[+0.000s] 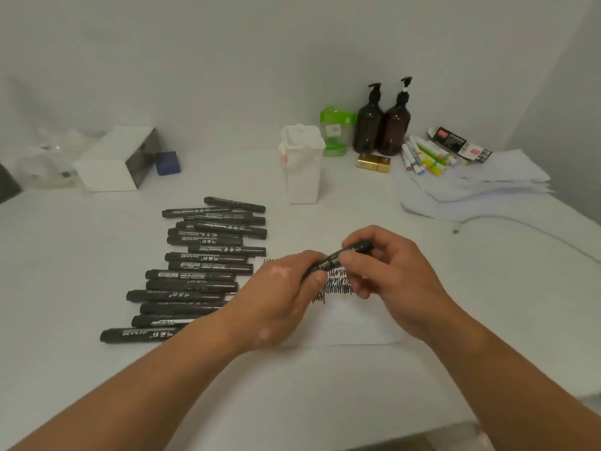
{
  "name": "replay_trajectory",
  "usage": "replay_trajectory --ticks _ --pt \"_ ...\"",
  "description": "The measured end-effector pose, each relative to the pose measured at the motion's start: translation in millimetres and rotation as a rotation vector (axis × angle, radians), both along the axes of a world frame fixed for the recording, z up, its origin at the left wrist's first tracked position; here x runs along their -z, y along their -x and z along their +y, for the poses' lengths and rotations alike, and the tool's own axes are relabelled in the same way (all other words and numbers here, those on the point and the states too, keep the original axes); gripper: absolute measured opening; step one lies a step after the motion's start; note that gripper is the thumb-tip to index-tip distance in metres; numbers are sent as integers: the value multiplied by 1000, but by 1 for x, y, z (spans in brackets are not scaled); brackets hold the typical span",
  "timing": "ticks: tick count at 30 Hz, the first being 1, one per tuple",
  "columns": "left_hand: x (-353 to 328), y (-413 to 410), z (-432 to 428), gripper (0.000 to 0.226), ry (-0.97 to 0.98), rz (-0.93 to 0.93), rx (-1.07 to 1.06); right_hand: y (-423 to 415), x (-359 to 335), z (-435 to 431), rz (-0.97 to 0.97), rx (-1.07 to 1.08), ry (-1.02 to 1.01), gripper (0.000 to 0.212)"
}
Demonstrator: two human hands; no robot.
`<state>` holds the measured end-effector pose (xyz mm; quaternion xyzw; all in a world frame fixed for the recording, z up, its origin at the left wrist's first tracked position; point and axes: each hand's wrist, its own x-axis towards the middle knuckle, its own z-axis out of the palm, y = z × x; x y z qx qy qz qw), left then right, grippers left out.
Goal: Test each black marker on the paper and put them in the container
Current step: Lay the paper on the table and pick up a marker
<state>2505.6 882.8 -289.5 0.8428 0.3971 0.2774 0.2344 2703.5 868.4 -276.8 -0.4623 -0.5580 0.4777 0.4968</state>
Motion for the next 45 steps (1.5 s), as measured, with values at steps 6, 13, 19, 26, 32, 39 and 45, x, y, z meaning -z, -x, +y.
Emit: replay_trajectory --ticks 6,13,19,26,32,39,45 --pt "20 -15 15 27 38 -51 -17 14 16 29 -26 -67 85 22" --pt "22 -16 14 34 35 -86 -66 14 25 29 79 -123 33 21" --pt "17 -20 3 34 85 -100 8 11 27 17 100 -117 -62 21" --pt "25 -10 4 45 23 33 -63 -6 24 17 125 55 -120 12" --pt "30 14 15 79 -84 355 -37 -57 22 16 252 200 19 17" --pt "35 -9 18 74 -137 499 -110 -60 24 23 57 70 149 24" --pt "34 -24 31 66 -167 549 -170 -44 23 46 -133 -21 101 17"
